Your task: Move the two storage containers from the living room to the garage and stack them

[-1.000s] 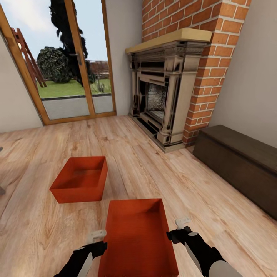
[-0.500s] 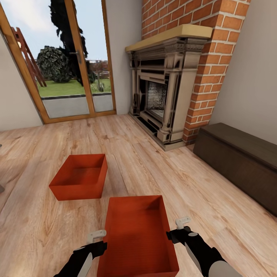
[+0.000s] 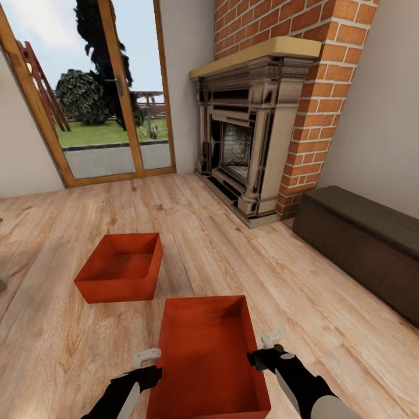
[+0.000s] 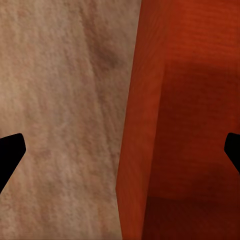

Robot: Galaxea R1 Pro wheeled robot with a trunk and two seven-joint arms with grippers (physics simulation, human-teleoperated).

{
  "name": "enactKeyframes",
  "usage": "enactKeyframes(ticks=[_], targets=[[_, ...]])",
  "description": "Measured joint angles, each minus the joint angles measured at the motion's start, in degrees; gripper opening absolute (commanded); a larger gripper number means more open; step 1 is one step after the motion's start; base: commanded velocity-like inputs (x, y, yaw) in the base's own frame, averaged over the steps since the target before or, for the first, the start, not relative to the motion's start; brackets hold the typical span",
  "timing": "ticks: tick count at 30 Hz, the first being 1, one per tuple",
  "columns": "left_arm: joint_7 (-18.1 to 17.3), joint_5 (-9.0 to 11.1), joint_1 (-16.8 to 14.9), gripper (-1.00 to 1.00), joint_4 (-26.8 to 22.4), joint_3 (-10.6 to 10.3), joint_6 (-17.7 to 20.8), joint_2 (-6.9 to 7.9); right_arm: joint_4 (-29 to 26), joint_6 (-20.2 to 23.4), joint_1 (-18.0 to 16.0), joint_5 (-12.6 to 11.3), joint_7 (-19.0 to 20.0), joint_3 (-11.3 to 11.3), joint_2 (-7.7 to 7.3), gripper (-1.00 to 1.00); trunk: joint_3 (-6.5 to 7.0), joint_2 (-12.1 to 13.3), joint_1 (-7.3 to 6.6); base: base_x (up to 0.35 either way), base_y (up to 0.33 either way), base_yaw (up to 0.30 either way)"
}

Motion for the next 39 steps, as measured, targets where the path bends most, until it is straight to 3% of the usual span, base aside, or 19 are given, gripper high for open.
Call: enactKeyframes(ticks=[5,10,14,26,30,36,39], targets=[[-0.20,-0.03,-0.04,1.00,-0.02,-0.07,1.44,0.03,0.83,0.00,0.00,0.02,0.00,-0.01,0.05,1.00,0.00,0.00,0.00,0.000,0.000,0.000],[-0.20,0.08,-0.25,1.00,-0.46,-0.15,9.48,0.28,0.99,0.00,0.00,0.08,-0.08,-0.01,0.06,1.00,0.00,0.00,0.00,0.000,0.000,0.000],[-0.31,0.15,-0.46,1.00,-1.11,-0.21,11.87,0.20,1.03,-0.07,0.00,-0.02,-0.12,-0.08,0.03,1.00,0.00,0.00,0.00,0.000,0.000,0.000],[-0.40,0.09,-1.76,1.00,-1.23,-0.30,11.49,0.49,1.13,-0.09,0.00,-0.01,-0.13,-0.10,-0.02,1.00,0.00,0.00,0.00,0.000,0.000,0.000],[-0.39,-0.01,-1.76,1.00,-0.81,-0.19,6.47,0.95,1.13,-0.06,0.00,-0.08,-0.16,-0.10,-0.03,1.00,0.00,0.00,0.00,0.000,0.000,0.000],[-0.41,-0.01,-1.78,1.00,-0.69,-0.19,5.83,1.46,2.52,-0.03,0.00,-0.09,-0.51,-0.11,-0.03,1.00,0.00,0.00,0.00,0.000,0.000,0.000],[-0.41,0.00,-1.76,1.00,-0.68,-0.19,5.77,1.44,3.13,-0.07,0.00,-0.09,-0.60,-0.12,-0.03,1.00,-0.53,-1.19,0.65,0.000,0.000,0.000]])
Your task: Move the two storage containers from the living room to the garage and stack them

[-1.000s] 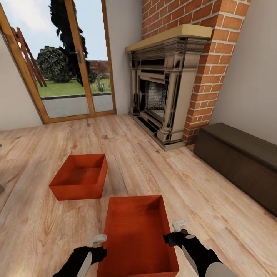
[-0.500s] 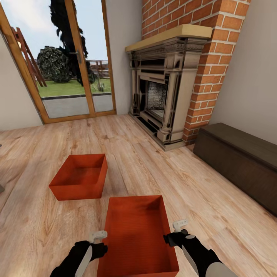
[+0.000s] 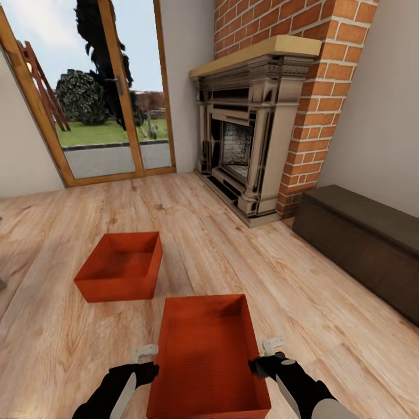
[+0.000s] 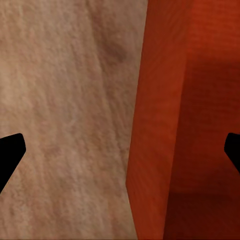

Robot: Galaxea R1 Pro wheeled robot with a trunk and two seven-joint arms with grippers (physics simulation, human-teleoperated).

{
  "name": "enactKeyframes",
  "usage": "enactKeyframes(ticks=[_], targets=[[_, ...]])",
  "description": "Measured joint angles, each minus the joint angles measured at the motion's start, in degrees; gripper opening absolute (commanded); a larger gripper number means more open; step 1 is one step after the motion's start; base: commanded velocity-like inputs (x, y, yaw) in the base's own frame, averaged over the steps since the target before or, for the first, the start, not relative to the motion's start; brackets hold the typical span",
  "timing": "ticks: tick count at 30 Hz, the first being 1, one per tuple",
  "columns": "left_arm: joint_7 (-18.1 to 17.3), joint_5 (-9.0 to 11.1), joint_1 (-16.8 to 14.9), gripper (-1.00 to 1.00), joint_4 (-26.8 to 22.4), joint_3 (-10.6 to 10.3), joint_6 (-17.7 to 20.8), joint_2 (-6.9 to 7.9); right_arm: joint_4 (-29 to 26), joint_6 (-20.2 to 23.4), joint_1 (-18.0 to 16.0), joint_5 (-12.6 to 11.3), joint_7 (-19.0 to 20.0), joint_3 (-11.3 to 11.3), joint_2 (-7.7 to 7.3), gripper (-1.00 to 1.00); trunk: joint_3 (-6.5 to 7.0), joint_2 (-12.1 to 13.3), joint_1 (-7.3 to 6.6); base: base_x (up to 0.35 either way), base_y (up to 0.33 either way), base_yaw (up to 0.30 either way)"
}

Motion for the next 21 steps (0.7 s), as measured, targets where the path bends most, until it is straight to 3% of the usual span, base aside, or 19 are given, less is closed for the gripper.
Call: enactKeyframes(ticks=[6,21], targets=[[0.00,0.05,-0.03,1.00,0.03,0.00,0.10,-0.08,0.35,-0.02,0.00,0.00,-0.03,0.00,0.00,1.00,-1.33,-0.10,0.17,0.000,0.000,0.000],[-0.25,0.09,0.00,1.00,0.70,-0.14,0.31,-0.51,0.38,-0.02,0.00,0.00,0.22,0.00,0.00,1.00,-1.33,-0.10,0.16,0.000,0.000,0.000]])
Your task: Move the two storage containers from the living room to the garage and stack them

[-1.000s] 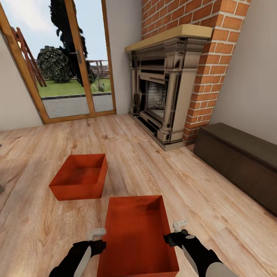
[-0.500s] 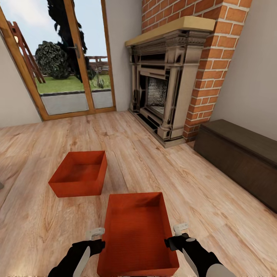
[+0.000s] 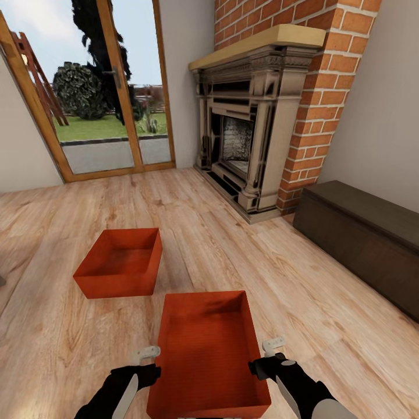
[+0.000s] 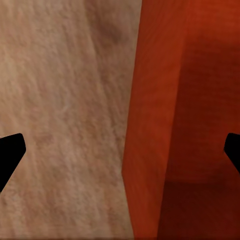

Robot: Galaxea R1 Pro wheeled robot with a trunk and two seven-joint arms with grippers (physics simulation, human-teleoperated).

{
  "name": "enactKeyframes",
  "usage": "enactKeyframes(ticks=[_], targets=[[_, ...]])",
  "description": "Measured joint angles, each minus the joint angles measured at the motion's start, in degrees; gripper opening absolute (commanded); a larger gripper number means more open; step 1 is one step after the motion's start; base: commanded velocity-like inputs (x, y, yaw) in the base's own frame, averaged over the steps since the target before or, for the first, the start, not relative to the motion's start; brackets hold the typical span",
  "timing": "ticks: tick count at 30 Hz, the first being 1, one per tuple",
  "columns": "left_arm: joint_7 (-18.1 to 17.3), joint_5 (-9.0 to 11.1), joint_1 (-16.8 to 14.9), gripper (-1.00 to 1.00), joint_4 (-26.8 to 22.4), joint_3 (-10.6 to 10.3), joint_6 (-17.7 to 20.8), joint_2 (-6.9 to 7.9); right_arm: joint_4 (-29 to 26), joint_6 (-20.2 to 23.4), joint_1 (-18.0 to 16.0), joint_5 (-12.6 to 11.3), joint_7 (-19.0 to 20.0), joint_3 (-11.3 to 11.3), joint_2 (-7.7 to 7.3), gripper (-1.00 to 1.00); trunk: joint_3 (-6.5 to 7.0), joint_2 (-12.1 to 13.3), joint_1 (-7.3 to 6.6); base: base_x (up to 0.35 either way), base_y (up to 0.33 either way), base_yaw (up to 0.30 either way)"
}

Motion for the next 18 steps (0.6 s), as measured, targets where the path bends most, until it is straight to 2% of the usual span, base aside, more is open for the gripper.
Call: enactKeyframes(ticks=[12,18], targets=[[0.03,-0.03,0.00,1.00,0.68,-0.04,0.04,0.18,0.00,-0.28,0.00,0.00,0.01,-0.03,0.00,1.00,0.00,0.00,0.00,0.000,0.000,0.000],[0.06,-0.03,-0.93,1.00,3.01,-0.06,0.95,-0.03,1.18,-4.31,0.00,-0.01,-0.03,0.01,0.00,1.00,0.00,0.00,0.00,0.000,0.000,0.000]])
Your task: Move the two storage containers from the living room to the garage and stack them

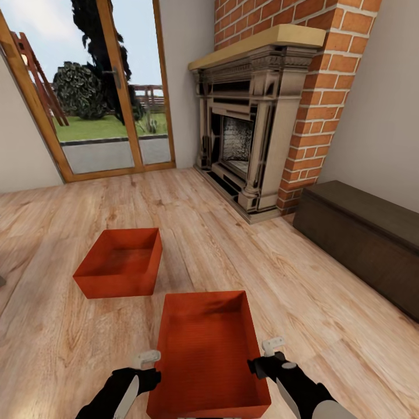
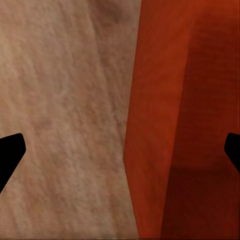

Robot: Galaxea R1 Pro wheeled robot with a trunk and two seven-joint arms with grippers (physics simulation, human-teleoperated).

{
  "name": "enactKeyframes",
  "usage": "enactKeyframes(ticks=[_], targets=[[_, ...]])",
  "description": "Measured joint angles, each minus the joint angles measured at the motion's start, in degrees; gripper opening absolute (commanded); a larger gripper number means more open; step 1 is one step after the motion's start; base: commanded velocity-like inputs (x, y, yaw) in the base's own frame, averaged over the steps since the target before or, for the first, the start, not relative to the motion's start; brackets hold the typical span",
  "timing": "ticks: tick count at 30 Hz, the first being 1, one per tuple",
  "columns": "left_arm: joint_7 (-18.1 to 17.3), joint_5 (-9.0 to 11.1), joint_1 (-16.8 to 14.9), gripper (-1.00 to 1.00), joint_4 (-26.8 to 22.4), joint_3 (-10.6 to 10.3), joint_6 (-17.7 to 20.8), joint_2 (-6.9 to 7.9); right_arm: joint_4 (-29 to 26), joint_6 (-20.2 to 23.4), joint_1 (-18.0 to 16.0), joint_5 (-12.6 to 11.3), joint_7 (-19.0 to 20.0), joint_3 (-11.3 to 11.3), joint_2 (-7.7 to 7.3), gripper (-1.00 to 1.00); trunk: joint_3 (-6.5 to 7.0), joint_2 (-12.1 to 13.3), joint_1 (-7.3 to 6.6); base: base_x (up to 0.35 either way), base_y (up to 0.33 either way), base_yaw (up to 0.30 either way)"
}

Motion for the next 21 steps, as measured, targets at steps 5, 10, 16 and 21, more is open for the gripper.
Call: enactKeyframes(ticks=[5,10,16,21], targets=[[-0.08,0.09,-0.58,1.00,0.32,-0.03,4.32,-0.09,0.36,-0.47,0.00,0.01,0.00,0.00,0.00,1.00,0.00,0.00,0.00,0.000,0.000,0.000],[-0.11,0.16,-0.64,1.00,0.35,-0.03,4.71,-0.23,0.40,-0.52,0.00,0.02,0.05,0.00,0.00,1.00,0.00,0.00,0.00,0.000,0.000,0.000],[-0.17,0.24,-0.65,1.00,0.34,-0.03,4.69,-0.48,0.41,-0.53,0.00,0.02,0.08,0.00,0.00,1.00,0.00,0.00,0.00,0.000,0.000,0.000],[-0.18,0.21,-0.65,1.00,0.35,-0.14,4.55,-1.84,0.41,-0.53,0.00,0.02,0.06,0.00,0.00,1.00,0.00,0.00,0.00,0.000,0.000,0.000]])
